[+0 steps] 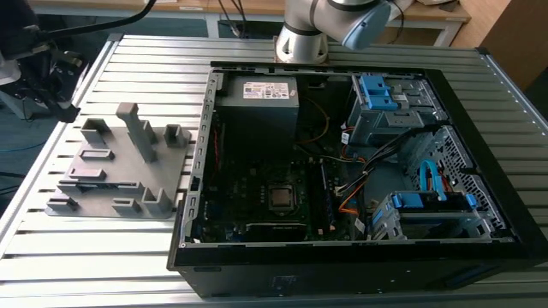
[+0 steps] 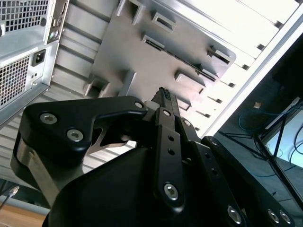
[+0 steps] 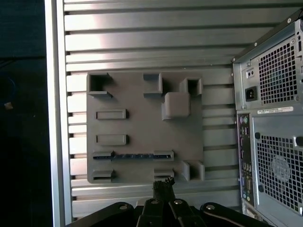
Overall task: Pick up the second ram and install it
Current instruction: 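Reach for the second ram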
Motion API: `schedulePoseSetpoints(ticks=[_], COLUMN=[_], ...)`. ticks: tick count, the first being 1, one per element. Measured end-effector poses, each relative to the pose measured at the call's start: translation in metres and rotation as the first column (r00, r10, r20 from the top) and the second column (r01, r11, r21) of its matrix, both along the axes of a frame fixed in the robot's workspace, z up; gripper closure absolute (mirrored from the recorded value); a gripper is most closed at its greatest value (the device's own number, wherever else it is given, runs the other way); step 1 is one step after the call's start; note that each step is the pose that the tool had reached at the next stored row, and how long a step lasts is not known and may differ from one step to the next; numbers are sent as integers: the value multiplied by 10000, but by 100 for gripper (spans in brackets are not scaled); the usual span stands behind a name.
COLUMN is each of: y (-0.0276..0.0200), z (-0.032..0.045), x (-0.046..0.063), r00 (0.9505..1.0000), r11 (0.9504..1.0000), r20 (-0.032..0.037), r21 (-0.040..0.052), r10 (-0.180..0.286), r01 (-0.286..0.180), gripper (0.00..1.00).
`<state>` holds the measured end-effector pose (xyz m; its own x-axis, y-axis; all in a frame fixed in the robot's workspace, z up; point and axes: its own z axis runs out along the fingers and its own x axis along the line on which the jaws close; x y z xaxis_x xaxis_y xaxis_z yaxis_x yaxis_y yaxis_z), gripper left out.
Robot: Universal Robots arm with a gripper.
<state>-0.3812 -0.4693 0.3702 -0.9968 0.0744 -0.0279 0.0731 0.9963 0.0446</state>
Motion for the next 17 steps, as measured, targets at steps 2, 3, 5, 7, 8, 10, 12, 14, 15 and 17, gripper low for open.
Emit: schedulePoseSetpoints(ticks=[2, 3, 5, 7, 8, 10, 12, 14, 15, 17], y=[-5, -7, -16, -33, -43, -65, -86, -103, -110, -122], z=[-36, -54, -91, -127, -145, -178, -213, -247, -263, -296], x=[-21, -30, -54, -76, -87, -100, -110, -116, -119, -122], r00=[10000, 10000, 10000, 10000, 10000, 10000, 10000, 10000, 10000, 10000], r11=[10000, 10000, 10000, 10000, 10000, 10000, 10000, 10000, 10000, 10000], r20=[0, 0, -1, 0, 0, 0, 1, 0, -1, 0], r21=[0, 0, -1, -1, 1, 1, 1, 1, 0, 1], r10=[-2, -1, -1, 1, 0, 0, 0, 0, 0, -1], r01=[2, 1, 1, -1, 0, 0, 0, 0, 0, 1], gripper=[90, 90, 90, 90, 90, 90, 90, 90, 90, 90])
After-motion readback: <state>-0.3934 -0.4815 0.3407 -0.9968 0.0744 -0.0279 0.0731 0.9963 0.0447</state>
